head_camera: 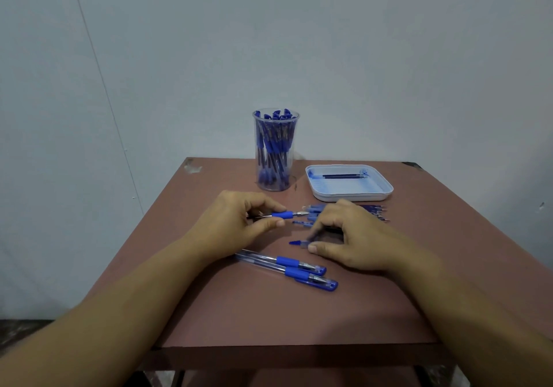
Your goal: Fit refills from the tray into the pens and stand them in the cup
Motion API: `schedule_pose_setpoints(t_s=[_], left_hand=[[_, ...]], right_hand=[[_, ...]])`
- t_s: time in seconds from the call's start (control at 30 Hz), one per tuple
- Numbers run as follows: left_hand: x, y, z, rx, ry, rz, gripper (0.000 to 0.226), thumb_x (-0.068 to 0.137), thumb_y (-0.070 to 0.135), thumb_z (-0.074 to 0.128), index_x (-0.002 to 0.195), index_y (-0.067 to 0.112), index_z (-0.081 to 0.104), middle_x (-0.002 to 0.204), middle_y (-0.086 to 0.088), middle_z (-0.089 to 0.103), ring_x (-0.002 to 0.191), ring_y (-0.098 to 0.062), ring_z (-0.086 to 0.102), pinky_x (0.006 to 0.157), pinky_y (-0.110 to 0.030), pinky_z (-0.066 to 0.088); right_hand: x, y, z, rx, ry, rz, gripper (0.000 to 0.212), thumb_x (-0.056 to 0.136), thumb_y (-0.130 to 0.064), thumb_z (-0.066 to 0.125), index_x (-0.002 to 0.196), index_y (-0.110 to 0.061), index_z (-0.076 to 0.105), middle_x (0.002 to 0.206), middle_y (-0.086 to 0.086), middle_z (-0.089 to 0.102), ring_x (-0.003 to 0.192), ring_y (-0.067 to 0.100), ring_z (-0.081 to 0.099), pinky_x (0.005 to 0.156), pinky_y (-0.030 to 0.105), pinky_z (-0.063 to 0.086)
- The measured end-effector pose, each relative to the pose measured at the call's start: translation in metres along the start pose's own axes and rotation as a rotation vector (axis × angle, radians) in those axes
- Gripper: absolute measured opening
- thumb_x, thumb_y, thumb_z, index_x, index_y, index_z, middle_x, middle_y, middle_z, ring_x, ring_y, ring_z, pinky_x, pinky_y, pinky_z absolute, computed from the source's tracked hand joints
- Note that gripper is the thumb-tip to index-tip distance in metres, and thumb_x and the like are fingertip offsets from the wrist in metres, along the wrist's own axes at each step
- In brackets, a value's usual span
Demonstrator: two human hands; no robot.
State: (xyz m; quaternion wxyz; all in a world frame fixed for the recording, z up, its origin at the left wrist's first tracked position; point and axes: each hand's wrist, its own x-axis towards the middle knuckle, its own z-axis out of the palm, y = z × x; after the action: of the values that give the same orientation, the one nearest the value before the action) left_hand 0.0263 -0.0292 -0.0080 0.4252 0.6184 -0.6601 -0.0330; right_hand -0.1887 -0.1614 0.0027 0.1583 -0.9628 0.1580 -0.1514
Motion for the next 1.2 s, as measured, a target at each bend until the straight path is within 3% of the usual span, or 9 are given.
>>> schedule_pose_setpoints(t_s=[0.1,0.23,0.43,0.53,0.63,0.77,0.93,1.07,1.2], left_hand=[[0.000,0.001,0.002,0.007,-0.006,0.010,0.019,0.080,0.030,0.079,0.098,0.037,0.075,0.082,0.017,0.073,0.072,-0.012,0.067,0.070,-0.033,0.054],[-0.001,0.003,0.002,0.011,-0.018,0.026,0.018,0.082,0.031,0.078,0.099,0.036,0.075,0.081,0.015,0.073,0.072,-0.014,0.068,0.069,-0.038,0.055],[-0.001,0.005,0.002,0.012,-0.005,0.038,0.018,0.083,0.030,0.077,0.098,0.038,0.074,0.081,0.019,0.072,0.070,-0.010,0.066,0.067,-0.031,0.053],[-0.002,0.005,0.003,0.011,-0.012,0.020,0.016,0.084,0.030,0.076,0.099,0.035,0.075,0.078,0.015,0.072,0.068,-0.009,0.064,0.065,-0.030,0.053],[-0.002,0.005,0.003,0.026,-0.011,0.021,0.016,0.085,0.031,0.075,0.100,0.037,0.075,0.079,0.014,0.073,0.069,-0.012,0.065,0.065,-0.031,0.053],[-0.002,0.005,0.002,0.022,-0.003,0.022,0.016,0.084,0.032,0.076,0.100,0.035,0.075,0.080,0.013,0.073,0.070,-0.014,0.065,0.066,-0.034,0.054],[-0.001,0.004,0.001,0.042,0.000,0.023,0.017,0.083,0.030,0.077,0.099,0.035,0.075,0.080,0.019,0.072,0.070,-0.006,0.065,0.065,-0.024,0.053],[-0.001,0.006,0.000,0.051,-0.003,0.026,0.018,0.083,0.031,0.076,0.100,0.035,0.075,0.081,0.017,0.073,0.070,-0.006,0.065,0.065,-0.022,0.052],[-0.001,0.007,0.000,0.050,-0.001,0.032,0.017,0.083,0.028,0.077,0.100,0.032,0.076,0.081,0.018,0.073,0.071,-0.006,0.066,0.067,-0.025,0.053]], right_hand=[[0.001,-0.001,0.001,0.023,0.167,-0.023,0.025,0.082,-0.053,0.067,0.099,-0.035,0.066,0.092,-0.021,0.059,0.095,-0.001,0.050,0.078,0.015,0.038],[0.006,-0.004,0.005,0.034,0.315,-0.041,0.035,0.087,-0.061,0.050,0.099,-0.033,0.067,0.087,-0.020,0.061,0.087,0.002,0.053,0.071,0.016,0.038],[0.011,-0.009,0.012,-0.002,0.326,-0.114,0.010,0.092,-0.032,0.064,0.093,-0.024,0.070,0.078,-0.023,0.054,0.082,-0.003,0.050,0.072,0.008,0.035],[0.011,-0.010,0.011,0.020,0.368,-0.128,0.010,0.087,-0.025,0.072,0.096,-0.022,0.072,0.083,-0.020,0.059,0.083,-0.001,0.054,0.072,0.008,0.039],[0.008,-0.011,0.009,0.081,0.355,-0.088,0.018,0.084,-0.032,0.074,0.101,-0.027,0.071,0.086,-0.024,0.060,0.083,0.000,0.056,0.071,0.009,0.041],[0.010,-0.010,0.011,0.089,0.341,-0.045,0.031,0.091,-0.055,0.052,0.098,-0.030,0.069,0.086,-0.021,0.062,0.085,0.002,0.056,0.070,0.014,0.040],[0.013,-0.010,0.013,0.026,0.357,-0.102,0.011,0.089,-0.032,0.069,0.096,-0.024,0.070,0.083,-0.021,0.057,0.079,0.001,0.053,0.068,0.011,0.039],[0.010,-0.011,0.012,0.087,0.360,-0.059,0.027,0.086,-0.045,0.068,0.108,-0.030,0.064,0.089,-0.023,0.056,0.082,-0.005,0.053,0.070,0.008,0.038],[0.013,-0.011,0.013,0.071,0.361,-0.072,0.014,0.093,-0.038,0.060,0.093,-0.026,0.069,0.083,-0.020,0.058,0.080,0.000,0.053,0.068,0.014,0.036]])
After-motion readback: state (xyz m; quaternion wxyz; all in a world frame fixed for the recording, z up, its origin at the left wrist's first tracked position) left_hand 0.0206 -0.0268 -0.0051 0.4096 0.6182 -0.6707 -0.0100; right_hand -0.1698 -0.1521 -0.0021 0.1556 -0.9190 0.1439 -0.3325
